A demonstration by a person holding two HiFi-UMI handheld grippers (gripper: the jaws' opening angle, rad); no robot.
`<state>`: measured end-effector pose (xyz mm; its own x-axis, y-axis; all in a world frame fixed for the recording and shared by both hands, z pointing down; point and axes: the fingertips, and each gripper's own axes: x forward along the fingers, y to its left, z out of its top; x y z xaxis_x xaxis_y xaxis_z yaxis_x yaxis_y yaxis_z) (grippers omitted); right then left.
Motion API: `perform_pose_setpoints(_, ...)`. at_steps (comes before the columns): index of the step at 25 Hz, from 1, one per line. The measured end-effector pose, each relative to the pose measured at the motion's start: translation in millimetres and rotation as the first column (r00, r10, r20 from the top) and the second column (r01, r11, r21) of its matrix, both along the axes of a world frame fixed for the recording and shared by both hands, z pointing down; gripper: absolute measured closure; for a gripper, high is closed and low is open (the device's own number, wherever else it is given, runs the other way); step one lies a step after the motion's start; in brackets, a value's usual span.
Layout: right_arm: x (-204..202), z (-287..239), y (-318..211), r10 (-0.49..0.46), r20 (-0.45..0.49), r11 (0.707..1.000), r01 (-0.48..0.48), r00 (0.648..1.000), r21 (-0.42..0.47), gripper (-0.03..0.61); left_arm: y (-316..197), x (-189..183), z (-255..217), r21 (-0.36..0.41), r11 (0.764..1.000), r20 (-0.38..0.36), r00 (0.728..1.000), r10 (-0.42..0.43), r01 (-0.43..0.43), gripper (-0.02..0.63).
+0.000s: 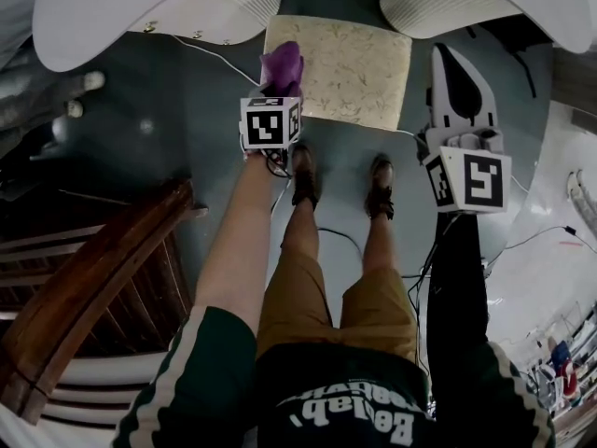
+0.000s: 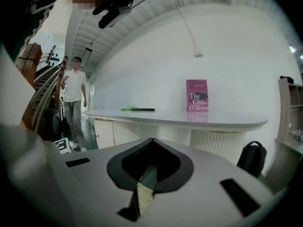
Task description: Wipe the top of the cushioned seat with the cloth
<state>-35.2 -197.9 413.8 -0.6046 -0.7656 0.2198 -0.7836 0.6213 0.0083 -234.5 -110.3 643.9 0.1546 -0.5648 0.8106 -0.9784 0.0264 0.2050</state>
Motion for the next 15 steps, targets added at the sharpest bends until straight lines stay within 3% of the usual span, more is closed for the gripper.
perform_pose_setpoints(7, 41.6, -4.0, -3.2, 0.011, 0.0, 1.0, -0.011, 1.0, 0.006, 0.571, -16.8, 112.5, -24.6, 0.079, 0.995, -0.099, 0.993, 0.069, -0.061, 0.52)
perform_pose_setpoints(15, 103.4, -4.5, -6.9, 0.034, -0.007, 0.999, -0.034, 0.999, -0.008, 0.571, -7.4, 237.6, -9.6, 0.053, 0.983, -0.181, 0.966, 0.185, -0.179, 0.52)
